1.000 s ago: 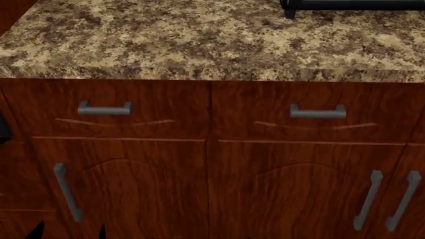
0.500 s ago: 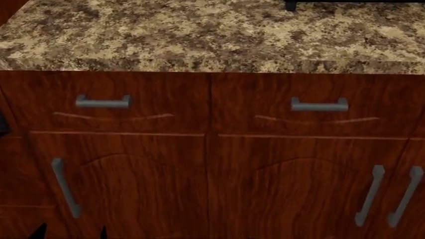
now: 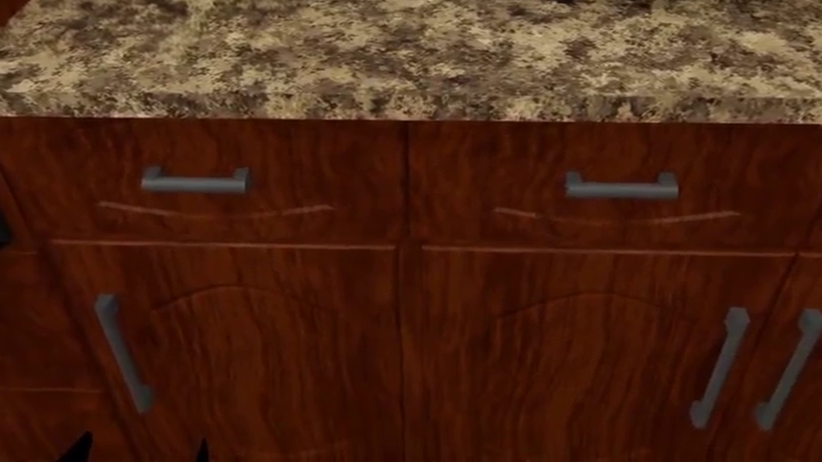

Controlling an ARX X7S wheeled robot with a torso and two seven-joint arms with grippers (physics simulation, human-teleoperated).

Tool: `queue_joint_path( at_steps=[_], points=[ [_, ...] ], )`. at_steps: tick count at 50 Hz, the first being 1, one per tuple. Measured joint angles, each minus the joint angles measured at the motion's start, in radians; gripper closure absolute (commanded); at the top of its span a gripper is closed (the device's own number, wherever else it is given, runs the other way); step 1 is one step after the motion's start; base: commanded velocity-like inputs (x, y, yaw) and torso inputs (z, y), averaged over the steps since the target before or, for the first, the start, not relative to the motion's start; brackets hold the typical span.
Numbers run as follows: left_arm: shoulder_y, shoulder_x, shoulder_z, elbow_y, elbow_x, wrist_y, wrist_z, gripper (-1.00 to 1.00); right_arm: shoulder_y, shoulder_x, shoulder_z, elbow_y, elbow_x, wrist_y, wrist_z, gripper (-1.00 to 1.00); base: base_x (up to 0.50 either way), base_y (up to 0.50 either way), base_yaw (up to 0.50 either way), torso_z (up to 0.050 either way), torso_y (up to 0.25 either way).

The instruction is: Close the oven door

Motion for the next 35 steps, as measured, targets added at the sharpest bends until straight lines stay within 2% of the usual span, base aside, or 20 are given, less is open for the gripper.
queue_joint_path(
  at_steps=[35],
  points=[
    [-0.004, -0.013, 0.023, -0.013, -0.008, 0.011, -0.016, -1.00, 0.000, 0.015, -0.017, -0.007, 0.019, 0.006, 0.017, -1.00, 0.00, 0.00, 0.00, -0.031, 0.000]
  ],
)
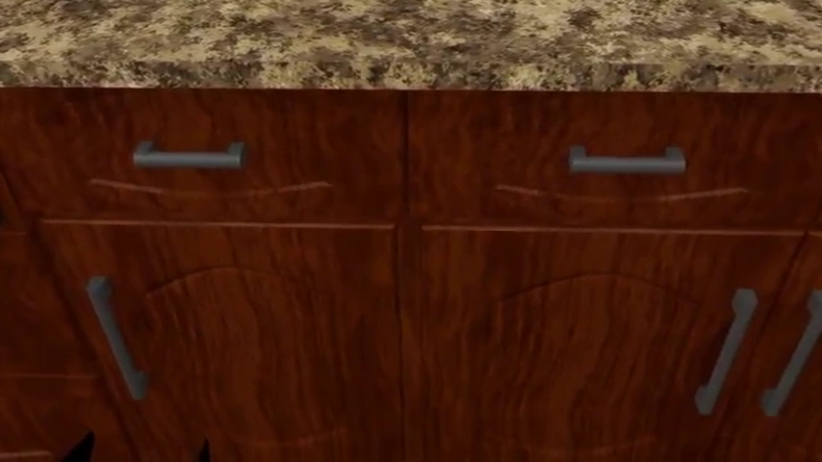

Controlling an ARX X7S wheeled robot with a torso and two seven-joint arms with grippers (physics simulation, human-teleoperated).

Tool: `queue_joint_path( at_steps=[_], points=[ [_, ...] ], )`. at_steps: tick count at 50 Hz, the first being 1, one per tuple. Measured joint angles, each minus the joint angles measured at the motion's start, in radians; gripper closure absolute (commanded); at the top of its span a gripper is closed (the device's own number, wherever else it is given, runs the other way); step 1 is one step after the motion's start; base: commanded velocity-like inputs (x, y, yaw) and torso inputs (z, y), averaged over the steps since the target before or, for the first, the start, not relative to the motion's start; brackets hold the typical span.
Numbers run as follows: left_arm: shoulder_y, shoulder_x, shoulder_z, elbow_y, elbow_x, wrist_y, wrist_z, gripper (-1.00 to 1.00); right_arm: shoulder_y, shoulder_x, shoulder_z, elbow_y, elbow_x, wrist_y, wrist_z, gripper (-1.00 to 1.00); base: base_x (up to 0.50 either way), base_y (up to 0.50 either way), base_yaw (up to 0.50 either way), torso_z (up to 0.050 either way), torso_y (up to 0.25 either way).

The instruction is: Close the oven door

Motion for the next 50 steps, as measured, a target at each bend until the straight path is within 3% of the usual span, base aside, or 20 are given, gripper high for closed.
queue_joint_path(
  at_steps=[11, 30, 50],
  points=[
    [-0.014, 0.002, 0.010, -0.043, 0.004, 0.015, -0.004, -1.00, 0.006, 0.003, -0.004, 0.009, 0.007, 0.005, 0.004, -1.00, 0.00, 0.00, 0.00, -0.016, 0.000],
    [-0.159, 0.033, 0.053, -0.372, 0.005, -0.091, 0.032, -1.00, 0.110, -0.018, 0.003, 0.204, 0.074, 0.182, 0.006, -1.00, 0.00, 0.00, 0.00, 0.000, 0.000],
    [-0.189, 0.028, 0.098, -0.432, 0.035, -0.128, 0.028, -1.00, 0.133, -0.018, -0.005, 0.247, 0.099, 0.223, 0.002, -1.00, 0.00, 0.06, 0.00, 0.000, 0.000]
  ],
)
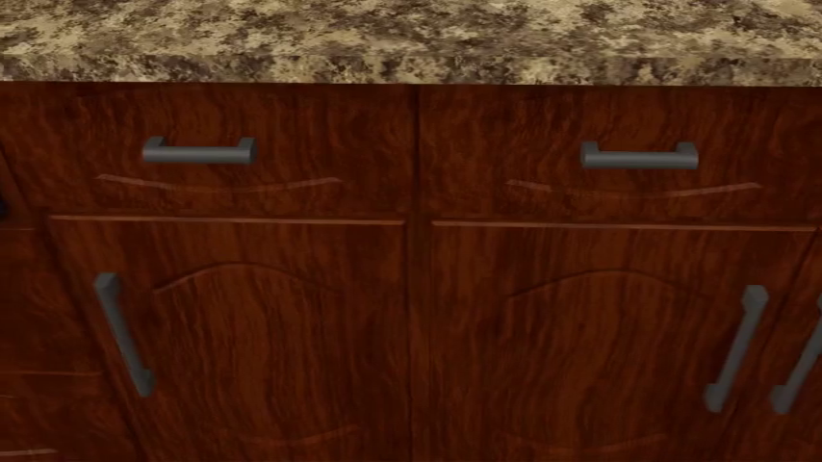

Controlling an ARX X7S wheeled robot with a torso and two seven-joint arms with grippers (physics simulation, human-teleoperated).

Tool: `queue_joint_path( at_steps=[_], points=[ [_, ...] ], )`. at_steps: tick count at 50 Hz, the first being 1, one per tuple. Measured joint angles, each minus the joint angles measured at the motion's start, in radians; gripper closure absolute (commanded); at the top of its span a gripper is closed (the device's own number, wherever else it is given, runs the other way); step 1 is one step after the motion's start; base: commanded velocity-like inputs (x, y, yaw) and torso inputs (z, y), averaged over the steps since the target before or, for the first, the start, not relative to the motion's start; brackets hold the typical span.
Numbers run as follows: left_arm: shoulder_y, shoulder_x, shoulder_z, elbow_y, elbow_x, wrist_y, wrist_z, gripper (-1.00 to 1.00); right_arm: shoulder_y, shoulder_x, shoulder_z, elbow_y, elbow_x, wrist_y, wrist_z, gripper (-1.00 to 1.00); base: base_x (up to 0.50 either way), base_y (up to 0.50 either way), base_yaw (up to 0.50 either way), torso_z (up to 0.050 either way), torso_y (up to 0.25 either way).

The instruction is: Close the oven door

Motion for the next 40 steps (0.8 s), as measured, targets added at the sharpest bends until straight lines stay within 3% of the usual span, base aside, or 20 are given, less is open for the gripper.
queue_joint_path(
  at_steps=[28, 40],
  points=[
    [-0.014, -0.001, 0.021, -0.033, -0.003, -0.013, -0.003, -1.00, 0.011, -0.002, -0.008, 0.034, 0.024, -0.014, -0.005, -1.00, 0.00, 0.26, 0.00, 0.000, 0.000],
    [-0.038, 0.013, 0.031, -0.130, -0.002, 0.048, -0.003, -1.00, 0.016, -0.003, -0.012, 0.053, 0.030, -0.022, -0.006, -1.00, 0.00, 0.26, 0.00, 0.000, 0.000]
  ],
)
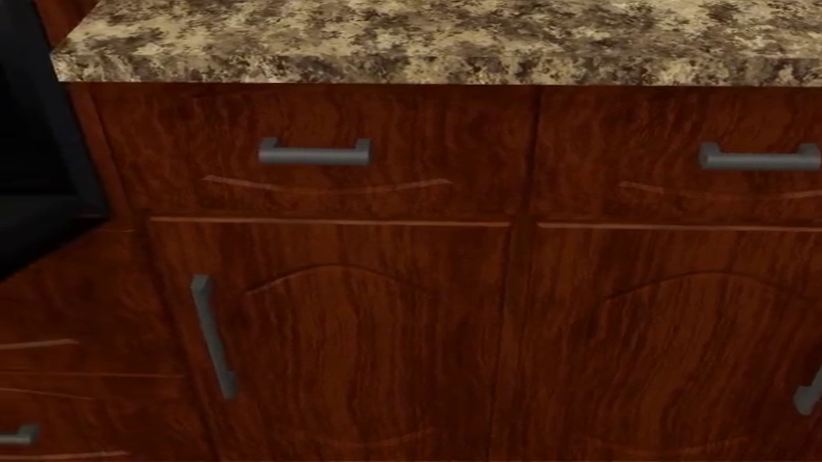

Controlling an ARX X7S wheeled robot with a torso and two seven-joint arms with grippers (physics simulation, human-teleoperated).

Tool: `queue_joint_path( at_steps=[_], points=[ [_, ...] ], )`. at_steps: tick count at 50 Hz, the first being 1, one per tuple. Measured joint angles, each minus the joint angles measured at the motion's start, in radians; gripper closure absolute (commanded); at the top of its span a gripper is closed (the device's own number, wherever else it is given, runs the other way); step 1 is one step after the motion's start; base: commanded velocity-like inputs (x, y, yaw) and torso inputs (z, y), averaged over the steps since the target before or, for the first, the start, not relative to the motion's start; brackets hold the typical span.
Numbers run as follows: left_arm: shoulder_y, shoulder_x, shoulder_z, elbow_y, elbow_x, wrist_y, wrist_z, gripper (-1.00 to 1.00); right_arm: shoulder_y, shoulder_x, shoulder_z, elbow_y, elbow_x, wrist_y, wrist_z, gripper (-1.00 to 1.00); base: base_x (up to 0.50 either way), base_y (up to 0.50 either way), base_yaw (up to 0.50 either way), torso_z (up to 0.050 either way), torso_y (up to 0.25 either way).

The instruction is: Close the oven door

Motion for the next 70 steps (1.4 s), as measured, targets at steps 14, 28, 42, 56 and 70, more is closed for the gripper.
queue_joint_path(
  at_steps=[14, 28, 42, 56, 70],
  points=[
    [-0.004, 0.000, 0.010, -0.017, -0.002, 0.013, -0.001, -1.00, 0.000, 0.003, -0.008, 0.001, 0.005, -0.002, 0.002, -1.00, 0.00, 0.26, 0.00, 0.000, 0.000],
    [0.001, -0.006, 0.022, 0.002, -0.004, 0.001, -0.004, -1.00, -0.002, 0.008, -0.017, -0.011, 0.009, 0.002, 0.007, -1.00, 0.00, 0.26, 0.00, 0.000, 0.000],
    [0.002, -0.010, 0.030, 0.009, -0.006, -0.001, -0.008, -1.00, 0.000, 0.010, -0.024, -0.004, 0.014, -0.005, 0.007, -1.00, 0.00, 0.26, 0.00, 0.000, 0.000],
    [0.003, -0.012, 0.041, 0.006, -0.006, 0.005, -0.013, -1.00, -0.001, 0.014, -0.031, -0.004, 0.018, -0.008, 0.009, -1.00, 0.00, 0.26, 0.00, 0.000, 0.000],
    [0.008, -0.018, 0.050, 0.026, -0.006, -0.003, -0.020, -1.00, -0.002, 0.020, -0.039, -0.015, 0.020, -0.002, 0.015, -1.00, 0.00, 0.26, 0.00, 0.000, 0.000]
  ],
)
